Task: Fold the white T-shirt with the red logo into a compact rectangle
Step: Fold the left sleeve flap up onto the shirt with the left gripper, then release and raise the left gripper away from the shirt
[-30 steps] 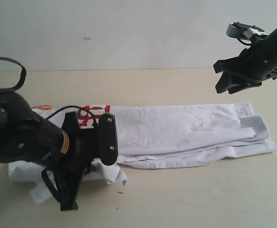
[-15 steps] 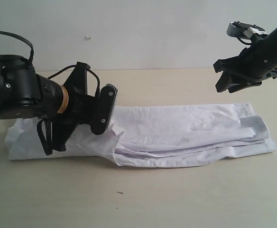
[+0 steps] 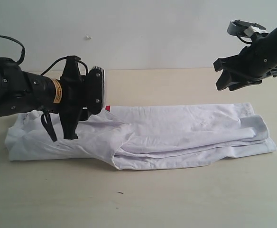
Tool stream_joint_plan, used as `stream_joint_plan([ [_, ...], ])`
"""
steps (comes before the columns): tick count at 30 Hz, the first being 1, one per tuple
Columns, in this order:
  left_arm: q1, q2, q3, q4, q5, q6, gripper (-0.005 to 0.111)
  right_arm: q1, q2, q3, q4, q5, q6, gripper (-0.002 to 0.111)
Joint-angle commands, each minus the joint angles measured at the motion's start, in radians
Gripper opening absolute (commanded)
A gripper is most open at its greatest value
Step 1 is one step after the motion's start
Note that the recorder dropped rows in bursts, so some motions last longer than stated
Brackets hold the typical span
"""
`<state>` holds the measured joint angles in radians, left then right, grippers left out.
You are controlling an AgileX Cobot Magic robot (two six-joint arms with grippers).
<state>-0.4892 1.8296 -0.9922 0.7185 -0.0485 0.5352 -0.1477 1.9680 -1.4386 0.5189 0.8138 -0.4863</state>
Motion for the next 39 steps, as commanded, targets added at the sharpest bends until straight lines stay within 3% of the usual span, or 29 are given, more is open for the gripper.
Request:
stream_joint_plan([
  [1, -0.009, 0.0, -0.006, -0.233, 0.021, -0.198, 0.036, -0.003, -0.012, 0.002, 0.002, -0.006, -0.01, 0.038],
  [4, -0.009, 0.002, -0.006, -0.281, 0.118, -0.303, 0.018, -0.003, -0.012, 0.002, 0.002, 0.001, -0.01, 0.035],
  [5, -0.009, 0.003, -0.006, -0.299, 0.188, -0.307, 0.003, -0.003, -0.012, 0.002, 0.002, 0.006, -0.01, 0.033],
  [6, -0.009, 0.003, -0.006, -0.336, 0.234, -0.307, 0.0, -0.003, -0.012, 0.002, 0.002, 0.01, -0.01, 0.031],
  [9, -0.009, 0.025, -0.008, -0.393, 0.277, -0.293, 0.0, -0.003, -0.012, 0.002, 0.002, 0.007, -0.01, 0.03],
  [13, -0.011, 0.125, -0.081, -0.639, 0.379, -0.009, 0.0, -0.003, 0.006, 0.002, 0.004, 0.003, -0.01, 0.03],
  [21, 0.033, 0.16, -0.101, -0.667, -0.003, 0.027, 0.0, -0.003, 0.042, 0.002, -0.003, 0.0, -0.019, 0.03],
  [25, 0.061, 0.186, -0.134, -0.689, -0.045, -0.024, 0.0, -0.003, 0.042, 0.002, -0.003, 0.01, -0.018, 0.03],
  [29, 0.096, 0.119, -0.136, -0.706, -0.045, -0.191, 0.014, -0.003, 0.028, 0.002, -0.003, 0.01, -0.018, 0.03],
  [31, 0.145, 0.071, -0.136, -0.706, 0.028, -0.289, 0.024, -0.003, 0.009, 0.002, -0.003, 0.01, -0.018, 0.03],
  [35, 0.267, 0.015, -0.136, -0.708, 0.157, -0.561, 0.03, -0.003, -0.026, 0.002, -0.003, 0.021, -0.018, 0.03],
  [39, 0.389, -0.006, -0.136, -0.708, 0.312, -0.679, 0.039, -0.003, -0.057, 0.002, -0.003, 0.045, -0.018, 0.03],
])
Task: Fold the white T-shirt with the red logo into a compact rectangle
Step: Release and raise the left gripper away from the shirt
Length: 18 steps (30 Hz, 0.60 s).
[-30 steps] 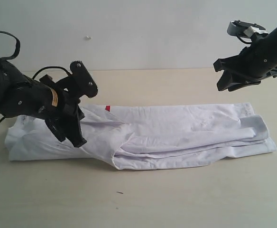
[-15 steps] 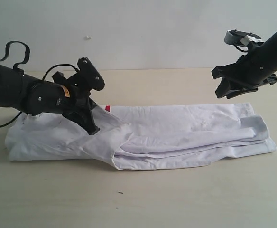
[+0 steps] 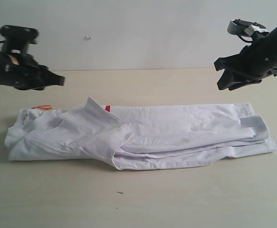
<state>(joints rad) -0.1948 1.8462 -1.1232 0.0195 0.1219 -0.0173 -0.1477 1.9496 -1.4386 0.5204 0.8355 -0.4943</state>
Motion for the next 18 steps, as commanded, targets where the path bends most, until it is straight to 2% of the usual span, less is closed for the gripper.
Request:
stream_joint_plan([
  [1, 0.122, -0.023, -0.005, -0.019, 0.185, -0.127, 0.044, -0.003, -0.043, 0.002, -0.004, 0.03, -0.01, 0.03],
  [3, 0.169, -0.008, -0.005, -0.081, 0.242, -0.12, 0.052, -0.003, -0.057, 0.002, 0.0, 0.04, -0.01, 0.03],
  [4, 0.203, 0.015, -0.005, -0.185, 0.283, -0.035, 0.058, -0.003, -0.065, 0.002, 0.02, 0.059, -0.01, 0.03],
  [10, 0.262, 0.09, -0.005, -0.5, 0.32, 0.225, 0.058, -0.003, -0.065, 0.002, 0.032, 0.07, -0.01, 0.03],
  [13, 0.275, 0.135, -0.005, -0.604, 0.349, 0.374, 0.058, -0.003, -0.065, 0.002, 0.038, 0.058, -0.019, 0.03],
  [18, 0.276, 0.201, -0.005, -0.658, 0.355, 0.422, 0.058, -0.003, -0.065, 0.002, 0.045, 0.067, -0.026, 0.03],
])
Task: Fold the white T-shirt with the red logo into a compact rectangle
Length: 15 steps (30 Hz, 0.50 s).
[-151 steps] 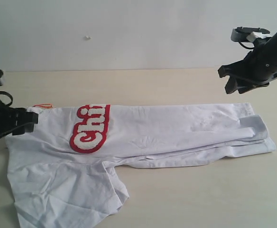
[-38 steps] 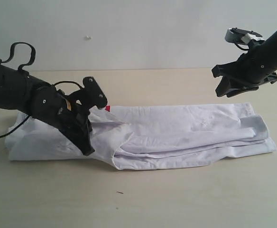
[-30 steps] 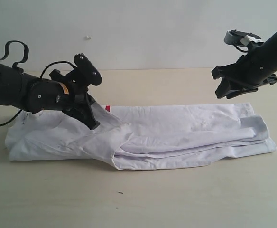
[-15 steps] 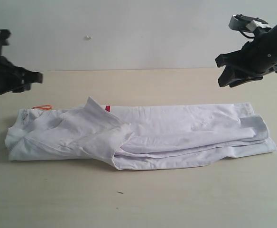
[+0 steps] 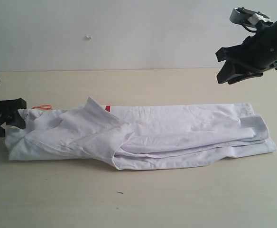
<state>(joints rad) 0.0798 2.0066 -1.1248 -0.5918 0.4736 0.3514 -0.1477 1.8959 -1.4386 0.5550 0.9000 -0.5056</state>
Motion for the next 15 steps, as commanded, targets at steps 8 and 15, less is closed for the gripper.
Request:
stream_joint_plan([
  [8, -0.014, 0.073, -0.003, -0.105, 0.036, 0.144, 0.041, -0.003, -0.011, 0.002, 0.019, 0.006, -0.017, 0.03],
  [15, -0.039, 0.057, -0.003, -0.16, 0.063, 0.265, 0.0, -0.003, -0.019, 0.002, 0.021, 0.018, -0.015, 0.03],
])
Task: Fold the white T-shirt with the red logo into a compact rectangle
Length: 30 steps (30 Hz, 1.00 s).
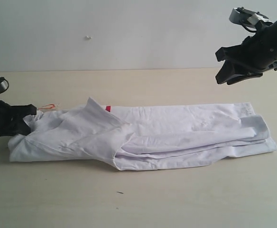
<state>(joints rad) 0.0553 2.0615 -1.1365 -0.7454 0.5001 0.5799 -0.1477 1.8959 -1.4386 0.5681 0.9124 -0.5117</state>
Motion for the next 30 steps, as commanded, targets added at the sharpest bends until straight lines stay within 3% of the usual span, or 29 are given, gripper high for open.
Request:
stream_joint_plan([
  [1, -0.015, -0.009, 0.009, -0.016, 0.032, 0.033, 0.0, -0.003, -0.024, 0.002, 0.011, 0.006, -0.009, 0.03],
  [6, -0.022, -0.088, -0.043, -0.125, 0.118, 0.033, 0.0, -0.003, -0.073, 0.002, 0.066, 0.006, -0.009, 0.033],
  [10, -0.09, -0.134, -0.147, -0.229, 0.249, 0.023, 0.0, -0.003, -0.13, 0.002, 0.084, 0.001, 0.032, 0.053],
  [14, -0.222, -0.143, -0.267, -0.26, 0.265, -0.035, 0.0, -0.003, -0.181, 0.002, 0.057, 0.003, 0.077, 0.068],
  [21, -0.509, -0.074, -0.517, -0.262, 0.176, -0.107, 0.0, -0.003, -0.274, 0.002, 0.055, 0.01, 0.117, 0.068],
  [30, -0.742, 0.264, -0.937, -0.302, 0.144, -0.165, 0.0, -0.003, -0.457, 0.002, -0.122, -0.017, 0.224, 0.068],
])
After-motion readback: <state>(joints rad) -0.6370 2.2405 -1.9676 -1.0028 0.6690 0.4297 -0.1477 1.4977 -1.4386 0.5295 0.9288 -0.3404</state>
